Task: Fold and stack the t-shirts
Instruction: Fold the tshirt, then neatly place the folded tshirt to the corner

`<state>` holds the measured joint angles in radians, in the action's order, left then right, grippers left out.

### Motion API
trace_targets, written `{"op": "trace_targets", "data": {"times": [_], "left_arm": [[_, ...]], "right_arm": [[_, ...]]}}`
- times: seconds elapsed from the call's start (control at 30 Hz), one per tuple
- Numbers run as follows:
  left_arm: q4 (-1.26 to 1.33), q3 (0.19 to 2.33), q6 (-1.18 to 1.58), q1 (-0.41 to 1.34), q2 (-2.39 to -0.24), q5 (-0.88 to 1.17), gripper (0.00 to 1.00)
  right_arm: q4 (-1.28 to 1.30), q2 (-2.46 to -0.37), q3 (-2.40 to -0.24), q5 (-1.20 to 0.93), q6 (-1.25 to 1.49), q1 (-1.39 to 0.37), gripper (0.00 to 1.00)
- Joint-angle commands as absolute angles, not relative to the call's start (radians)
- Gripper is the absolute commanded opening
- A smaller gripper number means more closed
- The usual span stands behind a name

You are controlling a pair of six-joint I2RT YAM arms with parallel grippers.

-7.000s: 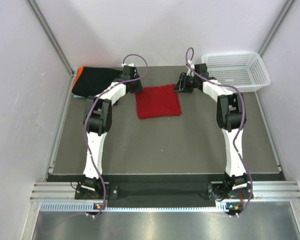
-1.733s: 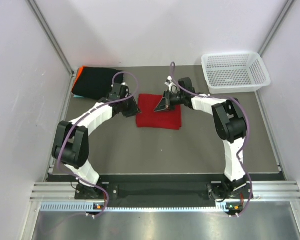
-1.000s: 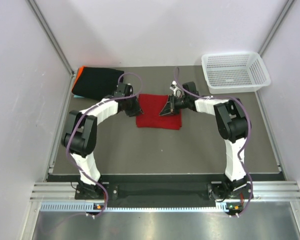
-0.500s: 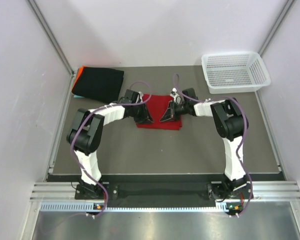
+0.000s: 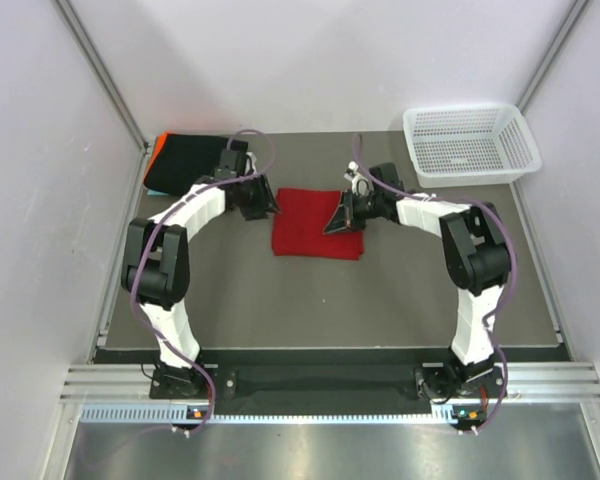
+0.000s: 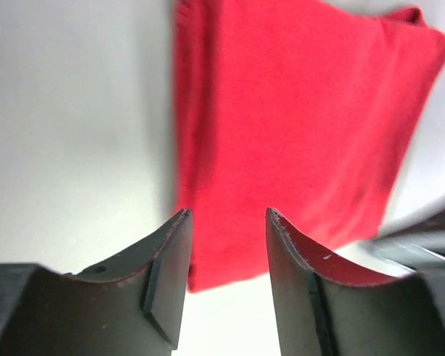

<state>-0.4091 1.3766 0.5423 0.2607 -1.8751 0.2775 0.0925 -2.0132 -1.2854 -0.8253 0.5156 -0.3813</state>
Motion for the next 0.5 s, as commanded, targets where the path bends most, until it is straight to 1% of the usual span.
{"op": "trace_targets", "data": {"times": [0.0,0.03,0.1,0.23,0.33,0.4,0.47], "left_arm": [[-0.384,1.407,0.445,0.233,-1.899,0.377,0.51],[-0.385,1.426,0.437,0.229,-1.931,0.385,0.51],[-0.383,1.443,0.425,0.226,-1.954,0.391,0.52],[-0.298,1.428,0.42,0.222,-1.979,0.373,0.55],[-0.288,1.449,0.407,0.221,-2.049,0.365,0.55],[-0.287,1.456,0.402,0.221,-2.075,0.371,0.55],[-0.232,1.439,0.416,0.221,-2.101,0.403,0.54]], "right_arm": [[0.129,-1.856,-1.307,-0.798,0.465,-0.38,0.06],[0.141,-1.838,-1.305,-0.793,0.465,-0.382,0.11],[0.147,-1.784,-1.298,-0.787,0.463,-0.382,0.13],[0.155,-1.689,-1.272,-0.778,0.463,-0.382,0.23],[0.152,-1.622,-1.243,-0.769,0.462,-0.38,0.27],[0.15,-1.589,-1.227,-0.75,0.462,-0.38,0.27],[0.147,-1.577,-1.22,-0.747,0.466,-0.38,0.27]]}}
